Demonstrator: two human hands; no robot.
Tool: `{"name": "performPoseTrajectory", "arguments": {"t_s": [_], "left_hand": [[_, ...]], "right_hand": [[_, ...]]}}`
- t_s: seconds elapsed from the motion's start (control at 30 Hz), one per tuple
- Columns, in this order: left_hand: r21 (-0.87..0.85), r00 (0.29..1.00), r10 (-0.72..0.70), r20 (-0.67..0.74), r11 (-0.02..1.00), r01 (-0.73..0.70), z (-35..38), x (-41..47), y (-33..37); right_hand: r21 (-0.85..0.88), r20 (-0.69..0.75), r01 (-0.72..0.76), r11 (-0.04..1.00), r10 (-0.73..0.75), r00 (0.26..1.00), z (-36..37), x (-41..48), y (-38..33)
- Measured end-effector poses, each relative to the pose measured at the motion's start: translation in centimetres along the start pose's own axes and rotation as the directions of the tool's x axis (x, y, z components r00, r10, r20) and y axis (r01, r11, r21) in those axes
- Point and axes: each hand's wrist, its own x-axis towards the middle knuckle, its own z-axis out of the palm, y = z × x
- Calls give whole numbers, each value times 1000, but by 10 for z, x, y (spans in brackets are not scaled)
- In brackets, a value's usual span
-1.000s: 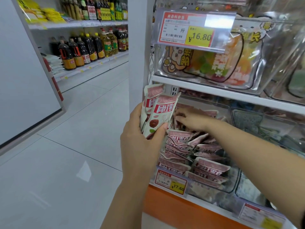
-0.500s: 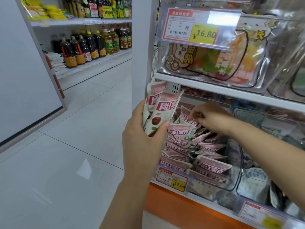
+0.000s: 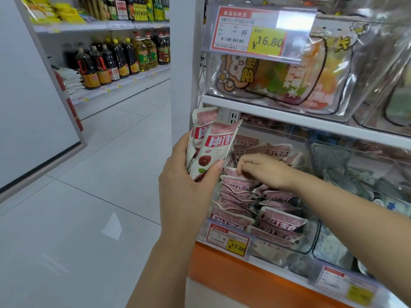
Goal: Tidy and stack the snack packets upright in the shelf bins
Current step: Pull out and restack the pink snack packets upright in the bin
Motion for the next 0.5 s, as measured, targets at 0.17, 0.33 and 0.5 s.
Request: {"name": "performPoseTrajectory", "arguments": {"t_s": [0.17,0.33,0.5], "left_hand": [[11,1000,-18,-4,1000,18,2,0,0],[12,1000,-27,4,1000,27,2,1,-1],[28,1000,-17,22,999,17,0,2,-2]], "right_hand": [[-104,29,-36,994,39,999,-1,22,2],[-309,188,60,949,-1,982,-4,51,-7],[-266,324,-15,964,105,940,-7,58,-8]]}}
